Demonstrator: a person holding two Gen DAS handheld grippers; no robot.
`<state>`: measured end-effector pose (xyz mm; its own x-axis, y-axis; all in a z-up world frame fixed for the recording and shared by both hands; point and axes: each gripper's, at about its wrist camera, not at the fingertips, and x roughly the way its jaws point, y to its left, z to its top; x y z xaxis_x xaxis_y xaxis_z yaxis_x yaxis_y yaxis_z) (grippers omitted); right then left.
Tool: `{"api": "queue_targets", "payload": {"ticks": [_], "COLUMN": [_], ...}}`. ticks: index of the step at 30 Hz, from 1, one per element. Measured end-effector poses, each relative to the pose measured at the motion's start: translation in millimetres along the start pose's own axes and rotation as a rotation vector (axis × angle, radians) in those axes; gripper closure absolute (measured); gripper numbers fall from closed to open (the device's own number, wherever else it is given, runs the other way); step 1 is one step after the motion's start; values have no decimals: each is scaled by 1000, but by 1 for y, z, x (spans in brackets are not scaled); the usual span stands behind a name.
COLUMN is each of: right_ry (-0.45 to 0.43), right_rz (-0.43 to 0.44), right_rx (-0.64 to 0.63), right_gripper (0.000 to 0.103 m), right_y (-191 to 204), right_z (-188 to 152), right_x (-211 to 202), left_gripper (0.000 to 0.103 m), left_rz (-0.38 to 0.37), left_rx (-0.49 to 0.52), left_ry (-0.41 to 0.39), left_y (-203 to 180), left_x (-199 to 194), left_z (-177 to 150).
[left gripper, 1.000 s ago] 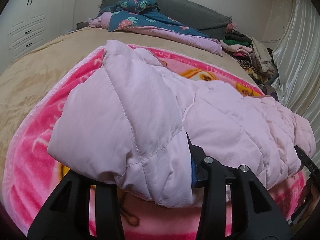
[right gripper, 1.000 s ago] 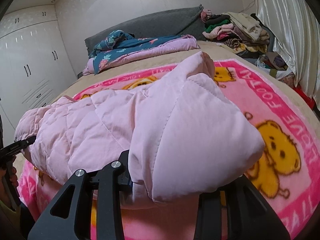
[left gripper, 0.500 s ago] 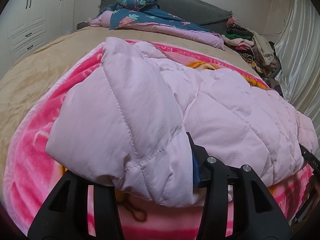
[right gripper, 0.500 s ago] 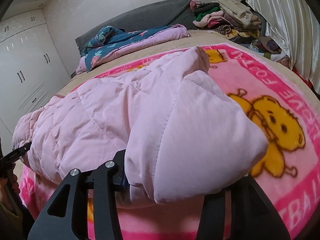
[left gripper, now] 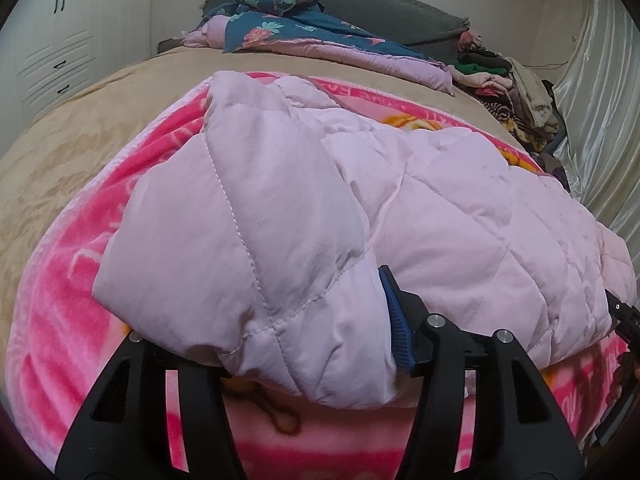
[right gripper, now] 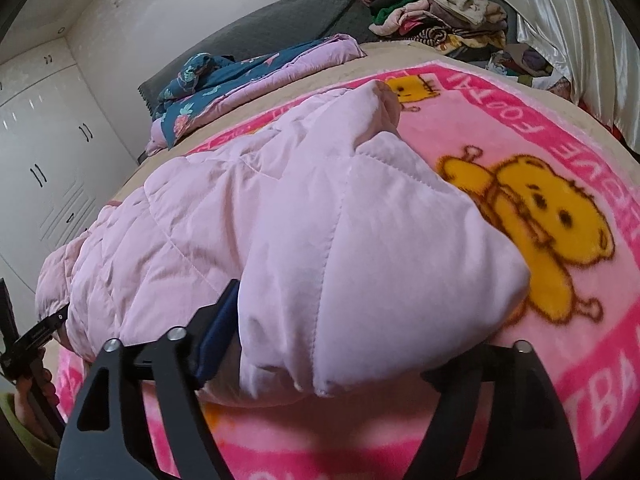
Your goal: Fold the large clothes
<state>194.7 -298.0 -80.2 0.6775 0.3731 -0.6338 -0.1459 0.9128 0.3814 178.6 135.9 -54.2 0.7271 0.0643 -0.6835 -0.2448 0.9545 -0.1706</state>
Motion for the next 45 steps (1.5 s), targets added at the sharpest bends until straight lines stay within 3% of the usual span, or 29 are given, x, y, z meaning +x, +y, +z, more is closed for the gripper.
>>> {"api": "queue_targets", "payload": {"ticks": [9,13,17,31,45], "right_ry": [12,0,-35,-138,-184], "right_rz": [-42,-69,-92,-61,-4], "right_rx": [-36,-51,-78,-191,-304], "right_gripper": [5,5,4,4,4], "right_y": [5,4,5,42,100], "right_z": [-7,-11,-13,-21,-57], "right_x": [-18,-34,-55,-121,-152], "left_gripper": [35,18,11,9,9], "left_rz": [12,20,25,19,-41], "left_rx": [-10,4,24,69,92], "left_ry": [14,18,8,-123,-145], "left_y": [4,5,0,-13,-39], "left_x": [-15,-25,-38,-111,-141], "left_z": [-8,-9,-14,-19,-45]}}
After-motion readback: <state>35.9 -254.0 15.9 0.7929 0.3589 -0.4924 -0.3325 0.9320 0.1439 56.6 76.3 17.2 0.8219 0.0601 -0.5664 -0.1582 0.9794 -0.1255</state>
